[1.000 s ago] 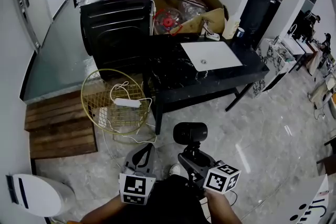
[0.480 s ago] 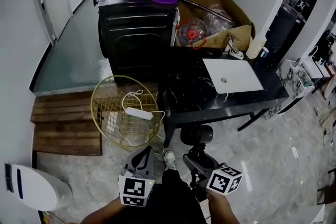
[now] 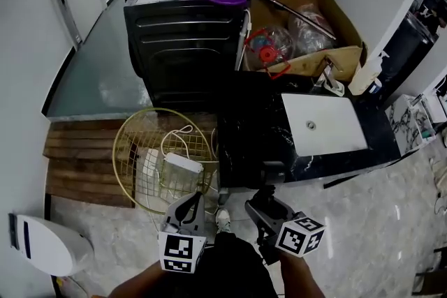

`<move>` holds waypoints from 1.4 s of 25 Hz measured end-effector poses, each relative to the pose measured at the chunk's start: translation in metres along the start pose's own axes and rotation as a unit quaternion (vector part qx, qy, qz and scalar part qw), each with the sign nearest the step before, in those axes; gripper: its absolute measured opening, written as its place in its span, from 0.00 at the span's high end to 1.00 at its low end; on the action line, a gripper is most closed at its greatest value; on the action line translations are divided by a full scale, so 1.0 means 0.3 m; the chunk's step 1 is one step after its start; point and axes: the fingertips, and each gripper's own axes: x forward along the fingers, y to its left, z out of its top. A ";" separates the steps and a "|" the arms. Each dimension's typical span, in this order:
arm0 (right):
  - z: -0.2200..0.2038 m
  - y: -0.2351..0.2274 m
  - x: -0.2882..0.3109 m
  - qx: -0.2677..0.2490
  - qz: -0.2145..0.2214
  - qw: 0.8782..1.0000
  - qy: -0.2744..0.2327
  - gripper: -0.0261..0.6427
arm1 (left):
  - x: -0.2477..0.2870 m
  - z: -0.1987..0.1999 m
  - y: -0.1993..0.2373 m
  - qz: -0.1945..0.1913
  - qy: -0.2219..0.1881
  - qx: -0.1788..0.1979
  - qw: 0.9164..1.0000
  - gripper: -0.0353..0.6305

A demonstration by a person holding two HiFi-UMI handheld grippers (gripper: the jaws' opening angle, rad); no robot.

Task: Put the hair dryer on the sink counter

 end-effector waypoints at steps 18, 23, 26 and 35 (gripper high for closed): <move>0.380 -0.394 0.376 -0.052 -0.020 0.995 0.081 0.56 | 0.503 0.131 0.124 0.054 0.036 -0.010 0.998 0.94; 0.421 -0.477 0.465 -0.066 -0.033 0.991 0.108 0.56 | 0.596 0.142 0.161 0.065 0.046 -0.017 0.997 0.94; 0.434 -0.519 0.517 -0.077 -0.042 0.988 0.127 0.56 | 0.646 0.142 0.183 0.070 0.055 -0.020 0.996 0.94; 0.470 -0.622 0.606 -0.082 -0.072 0.980 0.167 0.56 | 0.764 0.150 0.220 0.069 0.068 -0.025 0.995 0.94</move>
